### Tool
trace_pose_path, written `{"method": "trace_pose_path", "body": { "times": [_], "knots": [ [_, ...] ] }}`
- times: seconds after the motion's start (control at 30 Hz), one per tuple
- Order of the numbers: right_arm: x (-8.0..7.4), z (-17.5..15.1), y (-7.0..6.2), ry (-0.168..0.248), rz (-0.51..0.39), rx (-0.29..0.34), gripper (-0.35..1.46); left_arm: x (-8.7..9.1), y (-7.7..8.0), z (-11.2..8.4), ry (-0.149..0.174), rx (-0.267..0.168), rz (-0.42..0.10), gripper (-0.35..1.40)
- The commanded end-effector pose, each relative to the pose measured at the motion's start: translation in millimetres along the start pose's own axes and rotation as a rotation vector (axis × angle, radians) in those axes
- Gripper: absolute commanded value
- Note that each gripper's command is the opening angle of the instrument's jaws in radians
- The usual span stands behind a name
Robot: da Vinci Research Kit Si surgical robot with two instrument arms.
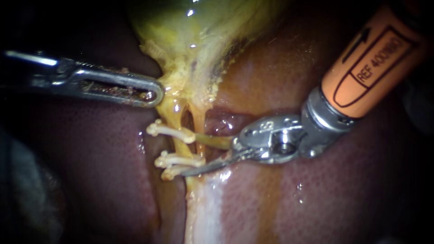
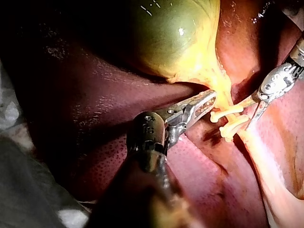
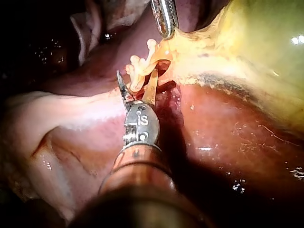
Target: Go to the cutting position left tube
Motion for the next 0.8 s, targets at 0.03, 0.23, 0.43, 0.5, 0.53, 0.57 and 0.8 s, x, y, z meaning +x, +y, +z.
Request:
{"method": "trace_pose_path", "body": {
  "times": [0.03,0.23,0.43,0.5,0.53,0.57,0.8],
  "knots": [
    [0.0,0.2,0.0,-0.004,0.003,0.006,1.38,0.0,0.0,0.0,0.0,0.0,0.0,-0.35],
    [0.3,1.3,0.3,0.012,0.011,0.048,1.38,0.0,0.0,0.1,0.0,0.001,0.0,-0.35],
    [1.2,2.5,0.4,0.049,0.024,0.1,1.35,0.0,0.0,0.1,0.001,0.001,0.0,-0.35],
    [1.5,2.8,0.5,0.064,0.034,0.106,1.35,0.0,0.0,0.1,0.001,0.001,0.0,-0.35],
    [1.6,3.0,0.5,0.071,0.037,0.111,1.35,0.0,0.0,0.2,0.001,0.001,0.0,-0.35],
    [1.7,3.1,0.6,0.079,0.042,0.114,1.33,0.0,0.0,0.2,0.001,0.001,0.0,-0.35],
    [2.3,4.6,0.8,0.109,0.083,0.122,1.31,0.0,0.0,0.3,0.001,0.002,0.0,-0.35]
  ]
}}
